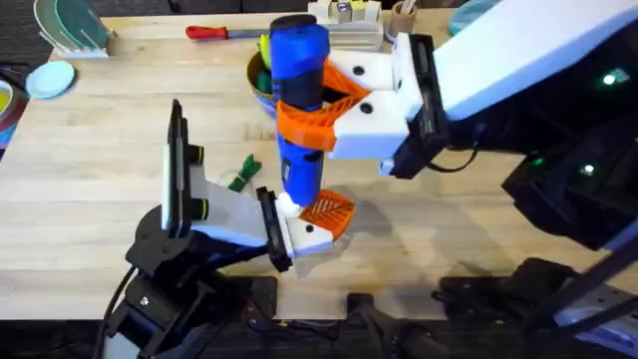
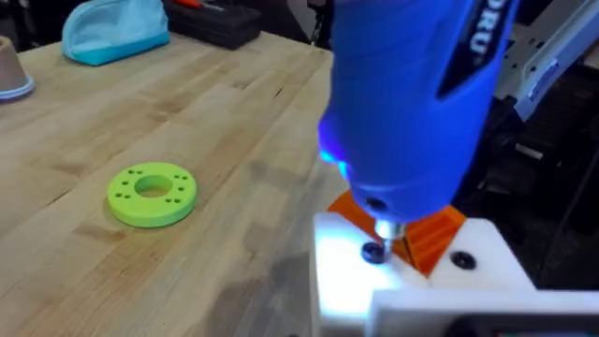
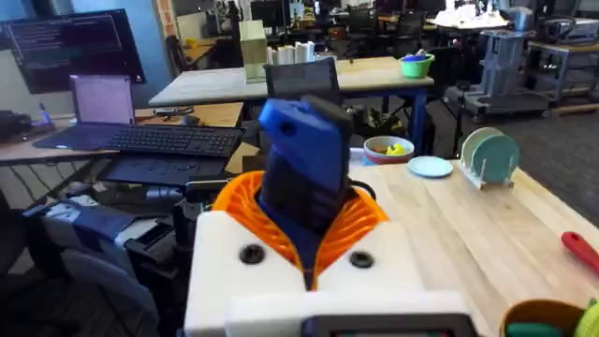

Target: Pick up the gripper from the table and insert it into the empty holder that is missing its gripper. Then pick up a screw, insert it into the mounting hole, and use the screwdriver to tighten it. Finally, clean up the table by picking up the vegetable and placing it into the bucket.

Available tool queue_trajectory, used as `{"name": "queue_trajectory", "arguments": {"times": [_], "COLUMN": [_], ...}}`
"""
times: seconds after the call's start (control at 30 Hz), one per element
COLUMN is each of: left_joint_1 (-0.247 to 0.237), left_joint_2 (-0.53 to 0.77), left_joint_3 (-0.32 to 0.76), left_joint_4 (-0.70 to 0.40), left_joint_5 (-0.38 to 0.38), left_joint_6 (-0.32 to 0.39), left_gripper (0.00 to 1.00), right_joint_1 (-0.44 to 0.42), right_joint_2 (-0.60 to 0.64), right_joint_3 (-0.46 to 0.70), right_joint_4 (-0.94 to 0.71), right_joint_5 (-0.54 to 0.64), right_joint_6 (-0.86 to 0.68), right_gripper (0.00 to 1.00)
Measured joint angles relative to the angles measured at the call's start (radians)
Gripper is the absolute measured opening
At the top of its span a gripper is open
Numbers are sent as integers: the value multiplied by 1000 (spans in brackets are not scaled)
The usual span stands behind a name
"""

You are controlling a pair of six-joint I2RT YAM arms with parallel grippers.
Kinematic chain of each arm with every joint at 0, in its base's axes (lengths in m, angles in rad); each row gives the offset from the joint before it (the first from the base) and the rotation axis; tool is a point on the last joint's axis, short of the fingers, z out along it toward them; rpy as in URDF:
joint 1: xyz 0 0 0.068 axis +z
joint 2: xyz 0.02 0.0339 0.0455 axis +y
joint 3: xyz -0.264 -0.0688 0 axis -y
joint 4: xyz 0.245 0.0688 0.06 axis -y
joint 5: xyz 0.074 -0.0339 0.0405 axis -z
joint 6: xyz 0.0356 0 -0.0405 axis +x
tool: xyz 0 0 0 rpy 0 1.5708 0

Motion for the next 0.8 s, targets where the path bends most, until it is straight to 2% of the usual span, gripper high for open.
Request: {"name": "queue_trajectory", "arguments": {"times": [0.2, 0.8], "left_joint_1": [0, 0], "left_joint_2": [0, 0], "left_joint_3": [0, 0], "left_joint_4": [0, 0], "left_joint_5": [0, 0], "left_joint_6": [0, 0], "left_gripper": [8, 8], "right_joint_1": [0, 0], "right_joint_2": [-4, -16], "right_joint_3": [0, 0], "right_joint_4": [58, 19], "right_joint_5": [-8, -6], "right_joint_6": [1, -4], "right_gripper": [18, 18]}}
